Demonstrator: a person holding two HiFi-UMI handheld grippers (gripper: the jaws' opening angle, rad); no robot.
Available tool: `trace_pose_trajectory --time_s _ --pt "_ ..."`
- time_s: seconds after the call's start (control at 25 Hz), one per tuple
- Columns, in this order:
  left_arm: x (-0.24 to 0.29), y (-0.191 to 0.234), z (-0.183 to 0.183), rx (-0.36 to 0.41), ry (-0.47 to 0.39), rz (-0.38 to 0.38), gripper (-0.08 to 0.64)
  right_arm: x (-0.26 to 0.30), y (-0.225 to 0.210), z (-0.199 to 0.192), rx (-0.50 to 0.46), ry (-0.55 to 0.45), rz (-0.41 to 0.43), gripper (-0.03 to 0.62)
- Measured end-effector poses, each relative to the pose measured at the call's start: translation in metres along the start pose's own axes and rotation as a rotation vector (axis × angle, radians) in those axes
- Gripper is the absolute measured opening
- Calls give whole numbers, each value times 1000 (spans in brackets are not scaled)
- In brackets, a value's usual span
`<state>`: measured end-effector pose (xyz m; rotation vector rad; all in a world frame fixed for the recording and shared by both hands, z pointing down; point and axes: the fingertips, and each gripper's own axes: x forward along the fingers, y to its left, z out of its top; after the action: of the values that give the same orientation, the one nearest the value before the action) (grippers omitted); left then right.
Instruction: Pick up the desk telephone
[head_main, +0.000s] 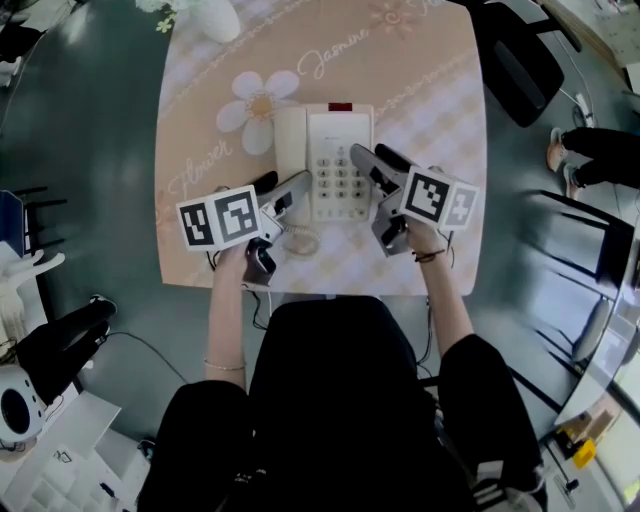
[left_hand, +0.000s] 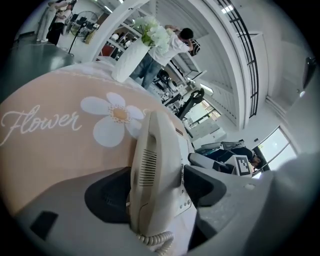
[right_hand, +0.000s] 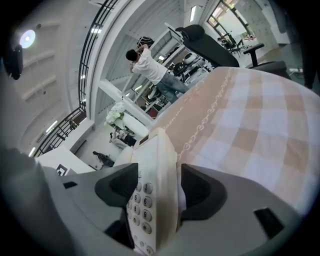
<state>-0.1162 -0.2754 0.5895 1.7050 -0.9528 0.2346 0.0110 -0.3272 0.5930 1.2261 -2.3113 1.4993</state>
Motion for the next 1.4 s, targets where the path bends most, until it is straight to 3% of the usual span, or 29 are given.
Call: trace_pose_trajectory --time_s 0.64,0.92,1.4 --pt "8 0 -6 2 56 -38 313 12 1 -14 64 111 32 230" --pt "9 -1 -6 40 4 -14 313 11 1 -14 48 98 25 218" --pt "14 2 -8 58 24 45 308 11 -5 -12 47 56 -20 216"
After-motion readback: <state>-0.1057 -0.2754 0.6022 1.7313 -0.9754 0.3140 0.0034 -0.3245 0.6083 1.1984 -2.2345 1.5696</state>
